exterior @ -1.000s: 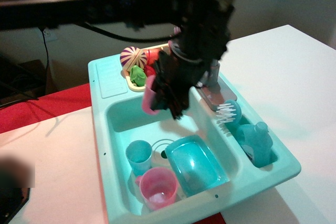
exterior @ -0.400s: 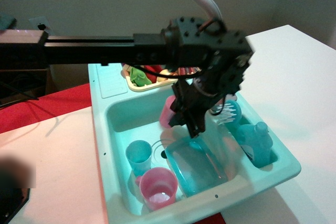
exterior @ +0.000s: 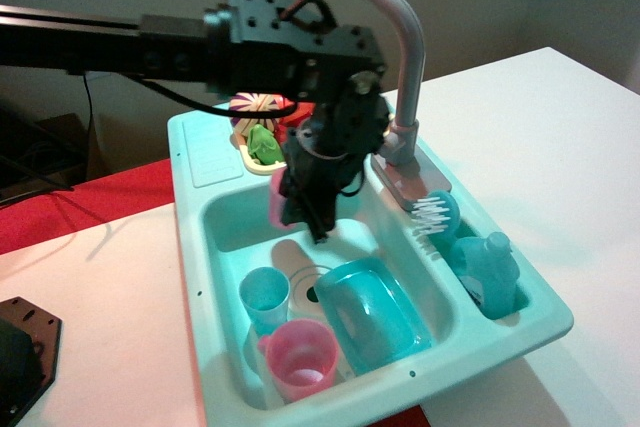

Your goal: Put cup from counter to sink

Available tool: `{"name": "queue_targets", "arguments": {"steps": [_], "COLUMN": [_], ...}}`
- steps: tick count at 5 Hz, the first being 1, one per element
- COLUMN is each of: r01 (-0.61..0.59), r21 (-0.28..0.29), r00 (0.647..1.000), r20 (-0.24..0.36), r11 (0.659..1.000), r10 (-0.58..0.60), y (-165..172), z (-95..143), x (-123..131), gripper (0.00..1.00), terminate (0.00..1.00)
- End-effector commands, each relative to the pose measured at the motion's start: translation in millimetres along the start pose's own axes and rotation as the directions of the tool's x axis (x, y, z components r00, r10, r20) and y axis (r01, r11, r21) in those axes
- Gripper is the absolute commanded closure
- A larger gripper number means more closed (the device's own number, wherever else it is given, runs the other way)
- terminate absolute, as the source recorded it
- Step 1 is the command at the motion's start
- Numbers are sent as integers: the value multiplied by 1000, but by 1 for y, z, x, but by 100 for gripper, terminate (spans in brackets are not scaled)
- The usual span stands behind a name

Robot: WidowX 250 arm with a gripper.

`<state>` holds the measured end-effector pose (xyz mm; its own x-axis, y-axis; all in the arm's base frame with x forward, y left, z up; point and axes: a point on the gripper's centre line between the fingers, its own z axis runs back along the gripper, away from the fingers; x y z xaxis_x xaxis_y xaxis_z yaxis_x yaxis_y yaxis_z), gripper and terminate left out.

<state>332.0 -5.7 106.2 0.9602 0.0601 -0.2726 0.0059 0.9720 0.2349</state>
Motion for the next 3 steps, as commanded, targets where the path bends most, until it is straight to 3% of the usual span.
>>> {"name": "queue_targets", "arguments": {"steps": [1, 3], "r01": [-110, -129], "r21": [-48, -48], "r00": [994, 992], "r20": [17, -3], "r11": [993, 991], "r10": [111, 129], "y": [17, 17], "z": [31, 33], "x": [-25, -31], "gripper": [0, 0], "terminate": [0, 0]}}
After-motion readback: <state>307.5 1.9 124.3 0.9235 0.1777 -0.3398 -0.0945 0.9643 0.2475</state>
